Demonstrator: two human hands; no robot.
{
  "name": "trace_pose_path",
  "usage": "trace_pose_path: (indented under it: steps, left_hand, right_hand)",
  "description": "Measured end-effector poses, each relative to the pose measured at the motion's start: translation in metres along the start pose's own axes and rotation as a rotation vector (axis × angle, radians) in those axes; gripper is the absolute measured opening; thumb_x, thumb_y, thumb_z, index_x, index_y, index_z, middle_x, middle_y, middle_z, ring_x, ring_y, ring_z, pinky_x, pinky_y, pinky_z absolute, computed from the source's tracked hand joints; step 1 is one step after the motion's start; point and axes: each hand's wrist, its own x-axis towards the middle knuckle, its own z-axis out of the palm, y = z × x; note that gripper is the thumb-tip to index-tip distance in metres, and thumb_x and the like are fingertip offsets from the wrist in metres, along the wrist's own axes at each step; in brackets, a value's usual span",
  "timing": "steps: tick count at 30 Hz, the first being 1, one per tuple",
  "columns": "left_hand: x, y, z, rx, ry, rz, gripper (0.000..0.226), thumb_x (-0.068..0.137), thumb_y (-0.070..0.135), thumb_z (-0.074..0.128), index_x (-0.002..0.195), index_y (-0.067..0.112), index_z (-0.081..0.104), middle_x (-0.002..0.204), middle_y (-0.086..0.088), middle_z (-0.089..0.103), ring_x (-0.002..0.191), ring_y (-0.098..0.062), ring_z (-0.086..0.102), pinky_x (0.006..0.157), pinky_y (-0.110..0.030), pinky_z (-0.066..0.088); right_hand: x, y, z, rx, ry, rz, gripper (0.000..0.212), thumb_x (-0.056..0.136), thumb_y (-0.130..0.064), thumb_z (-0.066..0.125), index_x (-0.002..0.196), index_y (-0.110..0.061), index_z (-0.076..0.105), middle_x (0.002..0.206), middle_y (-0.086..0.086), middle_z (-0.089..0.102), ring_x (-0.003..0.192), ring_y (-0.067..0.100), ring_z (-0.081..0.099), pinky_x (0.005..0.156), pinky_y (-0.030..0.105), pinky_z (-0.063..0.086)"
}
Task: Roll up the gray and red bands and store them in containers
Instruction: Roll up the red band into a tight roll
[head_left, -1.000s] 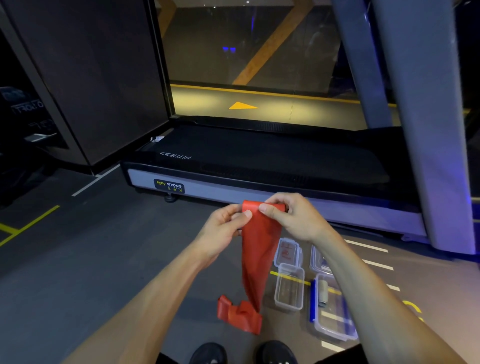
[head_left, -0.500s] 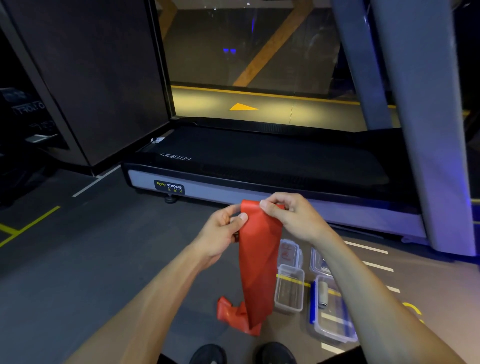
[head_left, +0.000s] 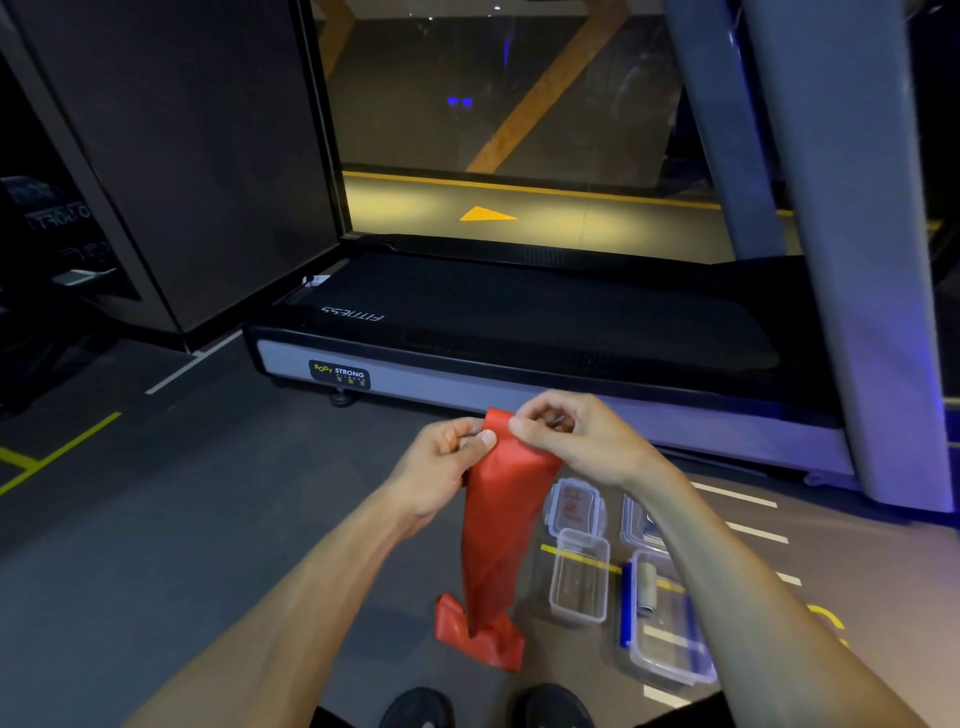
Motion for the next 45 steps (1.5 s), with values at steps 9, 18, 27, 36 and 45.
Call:
trace_pose_path:
  steps: [9, 18, 27, 36, 45]
  left_hand:
    - [-0.001, -0.004, -0.005, -0.056, -0.088, -0.054, 0.033, 0.105, 0.020, 0.053, 0.127, -0.004, 0.061, 0.111, -0.023, 0.063, 0.103, -0.032, 0.058, 0.088, -0.034, 0.051]
    - [-0.004, -0.004, -0.002, -0.046, -0.162, -0.020, 0.028, 0.104, 0.013, 0.053, 0.128, 0.000, 0.060, 0.109, -0.014, 0.070, 0.094, -0.017, 0.068, 0.088, -0.029, 0.054]
    - [-0.001, 0.000, -0.002, -0.119, -0.155, -0.049, 0.046, 0.096, 0.025, 0.055, 0.138, 0.006, 0.057, 0.122, -0.016, 0.067, 0.110, -0.026, 0.062, 0.096, -0.035, 0.051]
    - [0.002, 0.001, 0.000, -0.107, -0.124, 0.004, 0.039, 0.101, 0.019, 0.058, 0.139, 0.019, 0.055, 0.116, -0.024, 0.068, 0.102, -0.029, 0.065, 0.088, -0.038, 0.054]
    - [0.001, -0.001, 0.001, -0.049, -0.040, -0.027, 0.019, 0.105, 0.015, 0.050, 0.113, 0.009, 0.066, 0.089, -0.008, 0.070, 0.079, -0.016, 0.066, 0.076, -0.029, 0.054]
  right_hand:
    - [0.006, 0.001, 0.005, -0.238, 0.020, -0.040, 0.022, 0.089, -0.046, 0.072, 0.090, -0.024, 0.073, 0.078, -0.002, 0.072, 0.071, 0.014, 0.065, 0.070, 0.042, 0.052]
    - [0.006, -0.002, -0.002, -0.294, 0.090, -0.051, 0.019, 0.092, -0.043, 0.071, 0.088, -0.024, 0.072, 0.077, -0.004, 0.069, 0.069, 0.008, 0.061, 0.068, 0.032, 0.049]
    - [0.008, -0.001, -0.001, -0.086, 0.039, 0.029, 0.030, 0.092, -0.052, 0.063, 0.082, -0.025, 0.074, 0.073, -0.005, 0.067, 0.068, 0.008, 0.057, 0.071, 0.039, 0.046]
    - [0.005, -0.005, -0.003, 0.037, -0.055, 0.107, 0.051, 0.103, -0.042, 0.056, 0.074, -0.002, 0.065, 0.066, 0.003, 0.059, 0.064, 0.017, 0.051, 0.070, 0.036, 0.038]
    - [0.000, -0.008, -0.003, 0.021, -0.156, 0.144, 0.030, 0.093, -0.034, 0.074, 0.104, -0.006, 0.070, 0.085, 0.004, 0.075, 0.074, 0.010, 0.065, 0.073, 0.028, 0.049]
